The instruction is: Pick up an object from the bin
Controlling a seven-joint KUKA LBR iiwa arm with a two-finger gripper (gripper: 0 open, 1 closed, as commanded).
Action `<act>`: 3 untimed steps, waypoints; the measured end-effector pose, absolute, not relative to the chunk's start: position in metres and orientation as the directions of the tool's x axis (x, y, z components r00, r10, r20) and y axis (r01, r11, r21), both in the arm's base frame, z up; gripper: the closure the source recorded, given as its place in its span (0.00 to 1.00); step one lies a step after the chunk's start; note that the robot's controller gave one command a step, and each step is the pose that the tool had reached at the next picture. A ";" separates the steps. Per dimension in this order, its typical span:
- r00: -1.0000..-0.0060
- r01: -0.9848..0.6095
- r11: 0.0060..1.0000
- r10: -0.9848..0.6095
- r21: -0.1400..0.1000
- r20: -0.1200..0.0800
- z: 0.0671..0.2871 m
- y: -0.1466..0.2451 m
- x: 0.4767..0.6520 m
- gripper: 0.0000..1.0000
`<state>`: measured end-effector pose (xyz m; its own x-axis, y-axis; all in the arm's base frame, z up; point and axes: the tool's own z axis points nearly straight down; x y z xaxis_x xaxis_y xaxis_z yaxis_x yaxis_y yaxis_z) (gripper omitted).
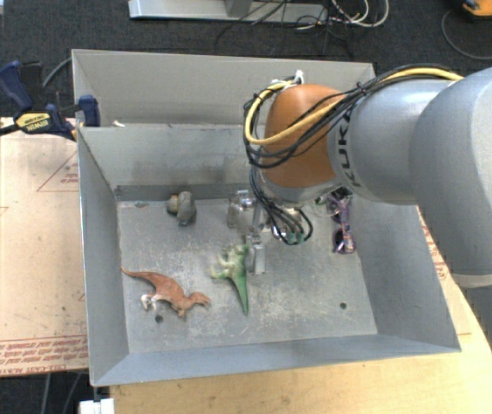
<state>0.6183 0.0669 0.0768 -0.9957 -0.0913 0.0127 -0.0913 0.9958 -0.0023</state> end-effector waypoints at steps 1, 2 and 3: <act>-0.949 -0.314 0.949 -0.314 0.000 -0.012 0.075 0.081 0.637 1.00; -0.949 -0.315 0.949 -0.315 0.002 -0.006 0.072 0.081 0.635 0.00; -0.949 -0.314 0.949 -0.314 0.002 -0.007 0.072 0.081 0.635 0.00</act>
Offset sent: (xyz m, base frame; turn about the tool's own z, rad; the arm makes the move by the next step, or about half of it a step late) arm 0.0000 0.0000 0.0000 0.0000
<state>0.6354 0.0812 0.0723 -0.9492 -0.3145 -0.0065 -0.3145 0.9493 0.0019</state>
